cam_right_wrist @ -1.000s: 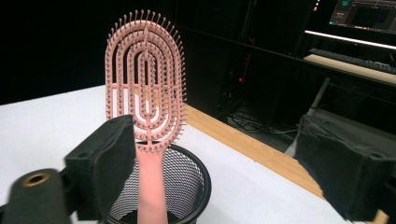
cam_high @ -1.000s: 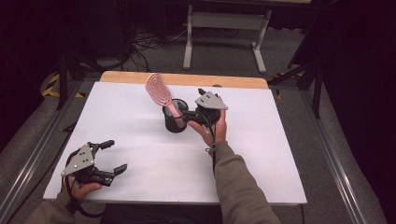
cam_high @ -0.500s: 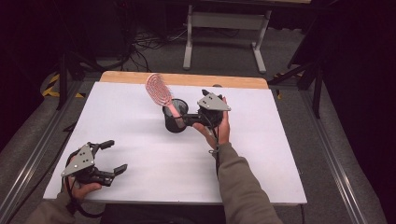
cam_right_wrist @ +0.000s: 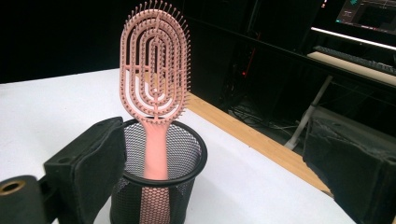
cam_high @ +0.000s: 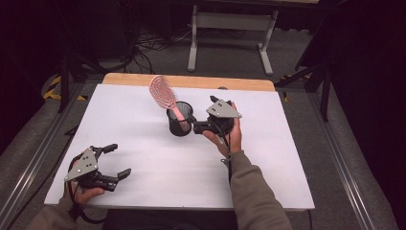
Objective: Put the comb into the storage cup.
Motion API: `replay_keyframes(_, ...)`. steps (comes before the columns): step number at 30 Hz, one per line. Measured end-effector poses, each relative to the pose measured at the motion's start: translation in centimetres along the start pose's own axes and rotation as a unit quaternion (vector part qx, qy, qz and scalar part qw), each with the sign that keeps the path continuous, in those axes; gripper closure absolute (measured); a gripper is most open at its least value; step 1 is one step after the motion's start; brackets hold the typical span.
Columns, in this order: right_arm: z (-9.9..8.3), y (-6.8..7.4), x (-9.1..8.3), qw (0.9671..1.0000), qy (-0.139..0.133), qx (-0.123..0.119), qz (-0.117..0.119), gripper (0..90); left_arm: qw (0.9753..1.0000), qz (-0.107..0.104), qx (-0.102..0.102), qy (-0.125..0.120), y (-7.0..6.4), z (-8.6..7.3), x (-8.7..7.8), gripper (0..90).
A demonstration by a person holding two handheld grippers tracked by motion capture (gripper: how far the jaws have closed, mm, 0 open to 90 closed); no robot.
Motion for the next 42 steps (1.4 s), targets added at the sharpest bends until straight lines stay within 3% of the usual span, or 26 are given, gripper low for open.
replay_keyframes(21, -0.5, 0.3, -2.6, 0.9994, 0.013, -0.025, -0.019, 7.8, 1.0000, 0.003, 0.002, 0.001, -0.1, 0.0, 0.1, 6.9)
replay_keyframes(34, -1.8, 0.0, -3.7, 0.9995, 0.015, -0.020, -0.022, 7.3, 1.0000, 0.005, 0.003, 0.006, -0.2, 0.0, 0.1, 6.9)
replay_keyframes(42, -2.4, -0.1, -4.8, 0.9987, 0.021, -0.037, -0.027, 7.2, 0.9999, 0.005, 0.008, 0.008, -0.2, 0.0, 0.2, 6.9)
Point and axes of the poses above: each handheld gripper's, and its own axes: x roughly forward along the jaws, z roughly out of its top, y roughly to its left, the point moved 1 cm from there along x, roughly forward along the jaws, and after that the axes turned 6 degrees about y, right-handed, at the moved point
